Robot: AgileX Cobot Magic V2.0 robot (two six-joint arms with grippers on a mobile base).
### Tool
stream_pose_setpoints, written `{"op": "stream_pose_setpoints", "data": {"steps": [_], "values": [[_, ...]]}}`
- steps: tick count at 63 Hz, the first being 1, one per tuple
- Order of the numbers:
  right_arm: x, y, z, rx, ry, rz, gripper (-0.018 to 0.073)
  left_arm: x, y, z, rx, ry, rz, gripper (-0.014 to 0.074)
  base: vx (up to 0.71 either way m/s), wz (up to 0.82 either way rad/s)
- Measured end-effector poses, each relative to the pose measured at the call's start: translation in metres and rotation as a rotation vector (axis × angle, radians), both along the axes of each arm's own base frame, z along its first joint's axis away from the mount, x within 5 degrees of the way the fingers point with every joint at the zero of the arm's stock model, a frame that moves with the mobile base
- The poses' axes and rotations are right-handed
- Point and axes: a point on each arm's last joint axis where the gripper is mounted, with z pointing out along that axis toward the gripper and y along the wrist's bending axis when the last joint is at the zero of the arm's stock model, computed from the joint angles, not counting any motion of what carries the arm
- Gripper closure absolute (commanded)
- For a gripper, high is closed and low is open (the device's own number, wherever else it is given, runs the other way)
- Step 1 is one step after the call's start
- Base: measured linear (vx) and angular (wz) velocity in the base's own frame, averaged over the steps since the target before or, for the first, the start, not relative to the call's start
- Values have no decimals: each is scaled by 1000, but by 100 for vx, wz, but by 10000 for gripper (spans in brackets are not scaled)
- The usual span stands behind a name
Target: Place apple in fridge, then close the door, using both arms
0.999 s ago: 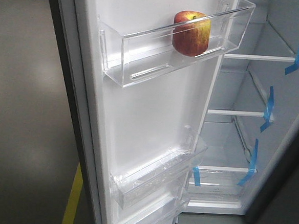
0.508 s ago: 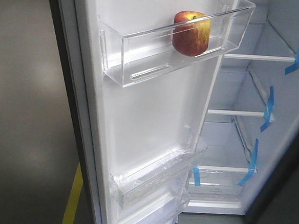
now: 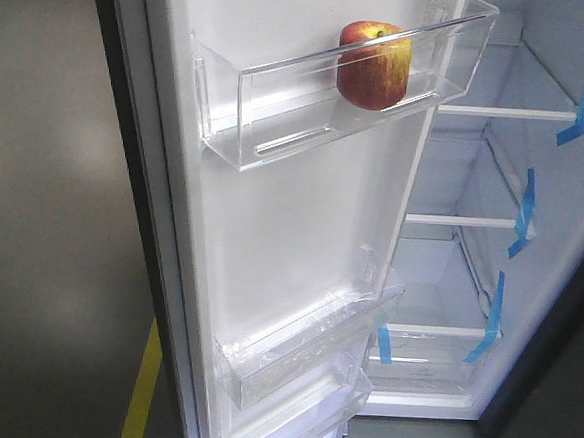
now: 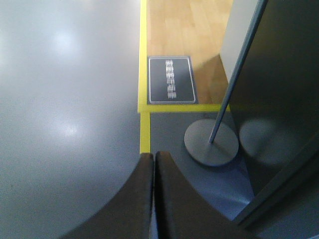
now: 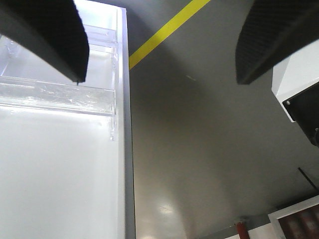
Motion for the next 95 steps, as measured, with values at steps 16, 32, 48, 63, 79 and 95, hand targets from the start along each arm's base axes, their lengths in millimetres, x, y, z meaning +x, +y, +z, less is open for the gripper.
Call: {"op": "stream_pose_setpoints", "data": {"steps": [16,32,48,63,79,95], "values": [[0,0,0,0,0,0,-17,38,1,-30,14,84,-10,603,0,0],[0,0,0,0,0,0,-17,90,2,-44,40,330,-52,603,0,0],[0,0,0,0,0,0,-17,142,-5,-55,-21,446,-138,603,0,0],[0,0,0,0,0,0,-17,181,-23,-64,-209,426,-258,603,0,0],[0,0,0,0,0,0,-17,206,-42,-75,-409,382,-338,603,0,0],[0,0,0,0,0,0,-17,204,-63,-75,-473,394,-457,603,0,0]]}}
